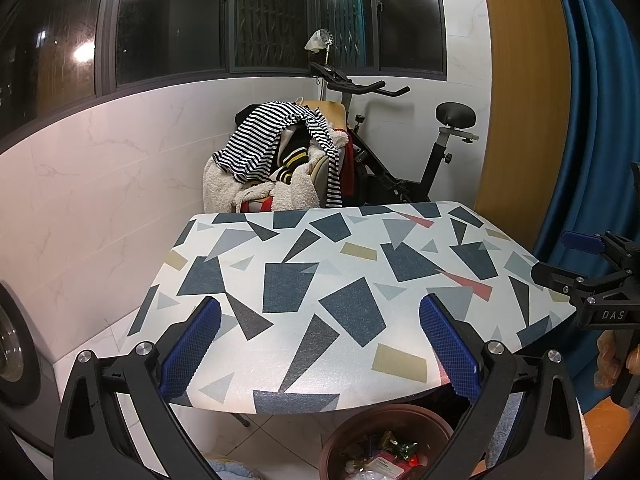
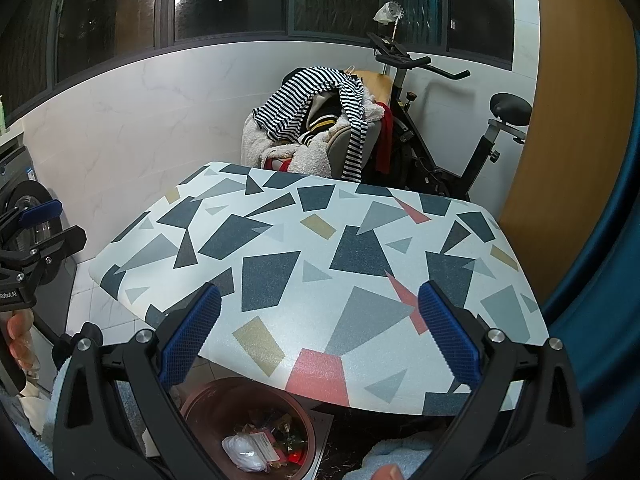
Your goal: Collect trash
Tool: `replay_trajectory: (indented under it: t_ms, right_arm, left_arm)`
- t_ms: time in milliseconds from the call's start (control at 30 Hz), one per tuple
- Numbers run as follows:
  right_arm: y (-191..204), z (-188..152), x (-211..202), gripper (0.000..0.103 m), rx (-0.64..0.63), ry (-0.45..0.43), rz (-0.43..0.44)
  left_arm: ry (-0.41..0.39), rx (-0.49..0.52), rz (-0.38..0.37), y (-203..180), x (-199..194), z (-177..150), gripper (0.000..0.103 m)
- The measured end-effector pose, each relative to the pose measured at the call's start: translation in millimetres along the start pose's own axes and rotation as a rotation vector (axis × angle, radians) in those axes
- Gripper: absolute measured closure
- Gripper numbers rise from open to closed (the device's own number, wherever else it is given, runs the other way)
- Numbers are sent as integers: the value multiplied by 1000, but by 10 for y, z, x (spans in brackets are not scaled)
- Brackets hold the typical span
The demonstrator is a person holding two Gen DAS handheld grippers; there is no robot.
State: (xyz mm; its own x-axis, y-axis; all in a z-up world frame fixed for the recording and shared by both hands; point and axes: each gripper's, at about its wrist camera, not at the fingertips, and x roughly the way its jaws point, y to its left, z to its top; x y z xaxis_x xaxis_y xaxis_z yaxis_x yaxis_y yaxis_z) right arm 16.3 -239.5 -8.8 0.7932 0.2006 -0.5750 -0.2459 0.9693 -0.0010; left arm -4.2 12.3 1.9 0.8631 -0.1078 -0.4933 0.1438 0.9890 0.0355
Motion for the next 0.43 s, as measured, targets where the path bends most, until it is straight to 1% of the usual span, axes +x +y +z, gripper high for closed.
replay_trajectory:
  t_ms: [100,233,433]
  right_arm:
    - [10,-4,-4,6,0,-1,0]
    - [5,13,-6,6,1,-2,-1]
    - [0,12,-5,6,2,-2,0]
  left_arm:
    - [-17,8,12,4,-17,3,6]
    - [-5,1,15,44,-8,20,6]
    - [-15,7,23,46,-33,42,6]
